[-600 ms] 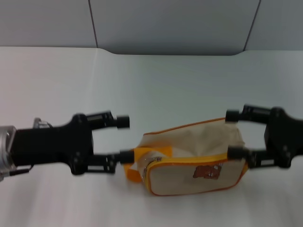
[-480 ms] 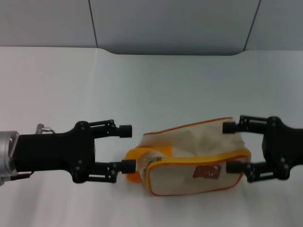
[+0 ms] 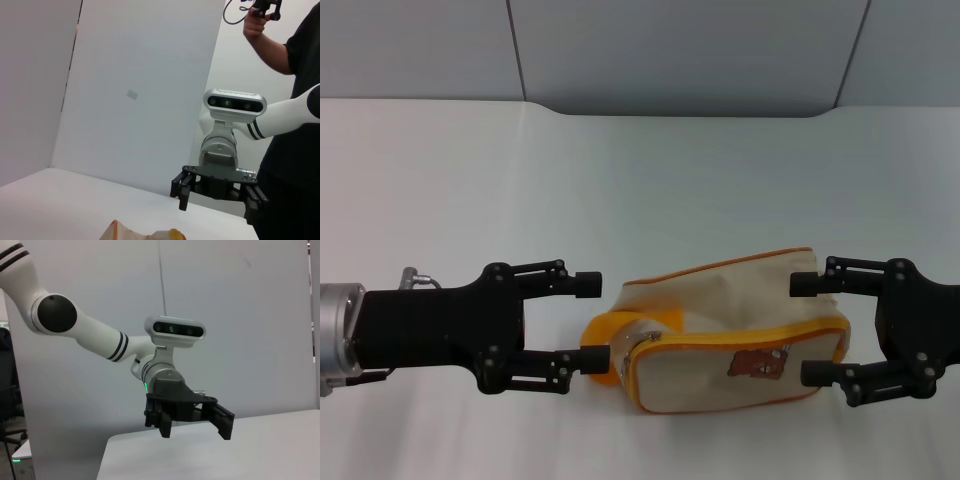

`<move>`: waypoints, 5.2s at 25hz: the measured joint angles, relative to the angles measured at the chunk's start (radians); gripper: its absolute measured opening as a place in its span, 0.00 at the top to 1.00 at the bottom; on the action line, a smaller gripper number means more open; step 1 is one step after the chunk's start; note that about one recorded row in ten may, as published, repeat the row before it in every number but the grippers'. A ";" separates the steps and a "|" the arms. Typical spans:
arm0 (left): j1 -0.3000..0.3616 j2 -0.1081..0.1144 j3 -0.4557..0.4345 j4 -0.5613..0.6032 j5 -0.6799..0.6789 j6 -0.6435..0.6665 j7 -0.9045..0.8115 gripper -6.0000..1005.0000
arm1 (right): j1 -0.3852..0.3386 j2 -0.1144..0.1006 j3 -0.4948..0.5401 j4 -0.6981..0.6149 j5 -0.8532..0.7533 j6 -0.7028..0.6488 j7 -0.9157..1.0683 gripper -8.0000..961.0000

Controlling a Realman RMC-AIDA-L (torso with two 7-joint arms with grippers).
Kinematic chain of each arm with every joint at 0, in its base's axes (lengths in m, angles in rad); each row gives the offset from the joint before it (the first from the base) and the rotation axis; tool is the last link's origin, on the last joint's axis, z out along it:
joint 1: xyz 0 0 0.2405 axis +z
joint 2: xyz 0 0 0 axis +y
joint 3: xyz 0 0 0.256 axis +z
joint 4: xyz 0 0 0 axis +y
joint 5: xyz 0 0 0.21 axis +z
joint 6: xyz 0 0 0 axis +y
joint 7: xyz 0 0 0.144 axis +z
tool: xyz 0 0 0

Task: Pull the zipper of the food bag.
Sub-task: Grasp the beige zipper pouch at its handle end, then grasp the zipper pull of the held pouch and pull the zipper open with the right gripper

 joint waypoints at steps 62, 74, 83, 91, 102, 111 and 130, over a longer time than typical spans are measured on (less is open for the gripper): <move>-0.026 -0.083 0.005 -0.098 0.179 -0.362 0.019 0.28 | 0.000 -0.003 0.022 0.001 0.001 0.015 -0.005 0.16; -0.085 -0.090 -0.011 -0.143 0.116 -0.509 0.070 0.30 | -0.007 0.000 0.022 0.003 0.006 0.027 -0.004 0.16; -0.108 -0.091 -0.014 -0.204 0.082 -0.516 0.146 0.41 | -0.007 0.001 0.022 0.004 0.006 0.045 0.000 0.16; -0.118 -0.090 -0.002 -0.200 0.081 -0.493 0.168 0.61 | -0.007 0.008 0.065 0.004 0.007 0.056 0.003 0.17; -0.123 -0.080 -0.021 -0.148 0.079 -0.394 0.168 0.81 | -0.004 0.062 0.184 -0.026 0.009 0.130 -0.048 0.17; -0.139 -0.059 -0.069 -0.024 0.079 -0.255 0.081 0.88 | 0.050 0.125 0.259 0.028 0.011 0.215 -0.296 0.18; -0.159 -0.067 -0.073 -0.014 0.079 -0.249 0.055 0.92 | 0.059 0.132 0.269 0.160 0.011 0.232 -0.598 0.57</move>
